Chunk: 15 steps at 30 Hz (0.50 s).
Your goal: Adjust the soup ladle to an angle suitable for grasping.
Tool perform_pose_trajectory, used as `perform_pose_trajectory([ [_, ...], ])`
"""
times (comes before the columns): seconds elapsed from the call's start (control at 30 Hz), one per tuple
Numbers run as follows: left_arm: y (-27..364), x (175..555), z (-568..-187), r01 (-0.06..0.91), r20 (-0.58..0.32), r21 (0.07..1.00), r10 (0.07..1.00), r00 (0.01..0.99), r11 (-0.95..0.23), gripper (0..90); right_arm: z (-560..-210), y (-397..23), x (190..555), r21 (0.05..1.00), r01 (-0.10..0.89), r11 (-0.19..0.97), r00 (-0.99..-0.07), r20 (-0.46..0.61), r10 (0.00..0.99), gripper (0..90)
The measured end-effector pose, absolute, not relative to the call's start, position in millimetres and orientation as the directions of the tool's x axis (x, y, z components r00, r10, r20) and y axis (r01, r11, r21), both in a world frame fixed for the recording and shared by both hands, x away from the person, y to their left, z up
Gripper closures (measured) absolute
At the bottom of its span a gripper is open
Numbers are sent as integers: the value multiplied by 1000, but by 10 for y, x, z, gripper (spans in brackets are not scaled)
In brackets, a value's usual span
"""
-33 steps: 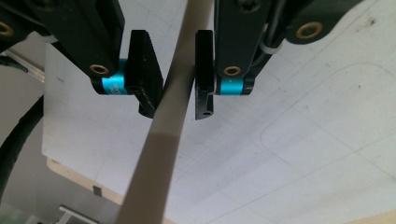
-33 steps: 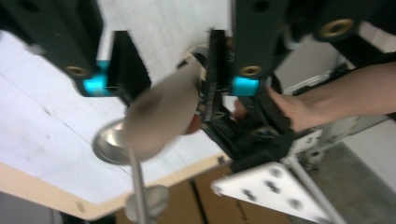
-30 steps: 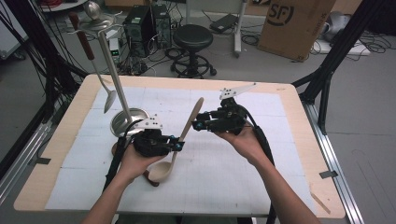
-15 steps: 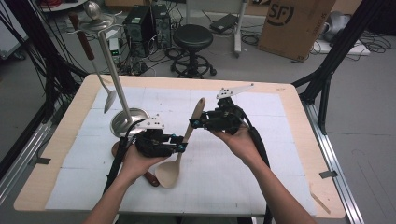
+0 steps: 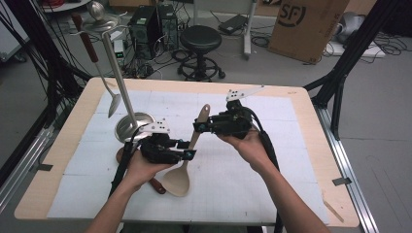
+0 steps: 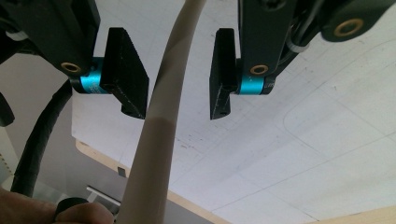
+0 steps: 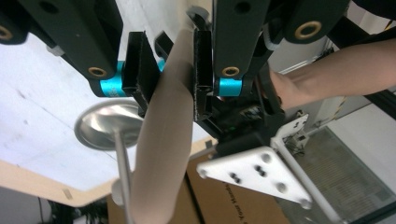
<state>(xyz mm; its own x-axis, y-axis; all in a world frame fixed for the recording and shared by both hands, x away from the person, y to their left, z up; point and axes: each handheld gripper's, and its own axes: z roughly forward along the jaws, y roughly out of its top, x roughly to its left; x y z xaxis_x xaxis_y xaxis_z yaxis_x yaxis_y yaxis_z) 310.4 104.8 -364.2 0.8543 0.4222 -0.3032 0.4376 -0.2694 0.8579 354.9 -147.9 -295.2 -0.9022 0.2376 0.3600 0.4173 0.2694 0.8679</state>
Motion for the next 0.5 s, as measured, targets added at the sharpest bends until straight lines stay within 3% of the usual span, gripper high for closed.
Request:
perform_pose_trajectory([
  [0.3, 1062, 3097, -3612, 434, -336, 874, 371, 866, -220, 722, -2844, -1399, 3516, 893, 369, 259, -925, 324, 200, 730],
  [0.5, 1072, 3105, -3611, 440, -350, 871, 351, 868, -220, 666, -2838, -1359, 3510, 896, 361, 260, -929, 322, 182, 730],
])
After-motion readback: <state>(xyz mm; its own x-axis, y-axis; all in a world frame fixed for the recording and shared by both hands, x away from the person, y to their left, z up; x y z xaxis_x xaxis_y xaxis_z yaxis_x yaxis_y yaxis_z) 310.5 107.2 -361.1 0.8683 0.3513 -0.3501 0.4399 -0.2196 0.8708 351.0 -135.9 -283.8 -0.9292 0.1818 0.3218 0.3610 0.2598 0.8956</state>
